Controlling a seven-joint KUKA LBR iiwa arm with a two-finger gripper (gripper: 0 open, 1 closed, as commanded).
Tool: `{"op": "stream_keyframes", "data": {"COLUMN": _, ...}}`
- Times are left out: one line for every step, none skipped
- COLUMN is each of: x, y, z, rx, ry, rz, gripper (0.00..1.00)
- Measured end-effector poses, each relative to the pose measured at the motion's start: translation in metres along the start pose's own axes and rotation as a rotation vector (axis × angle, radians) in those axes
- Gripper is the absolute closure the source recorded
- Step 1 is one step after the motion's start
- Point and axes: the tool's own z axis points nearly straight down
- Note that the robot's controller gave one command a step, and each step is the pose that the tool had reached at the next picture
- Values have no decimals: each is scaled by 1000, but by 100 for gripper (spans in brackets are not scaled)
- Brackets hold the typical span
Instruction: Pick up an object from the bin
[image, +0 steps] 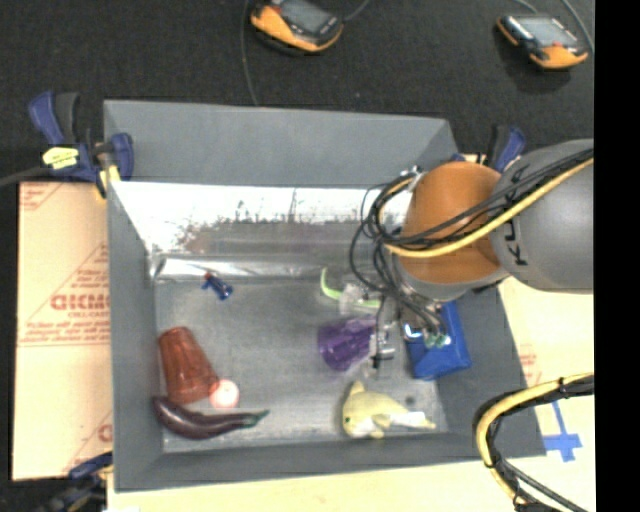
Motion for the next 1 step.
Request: {"op": "stream_keyframes", "data": {"x": 5, "y": 0, "z": 53, "rx": -2, "ry": 13, "rz": 5, "gripper": 0}}
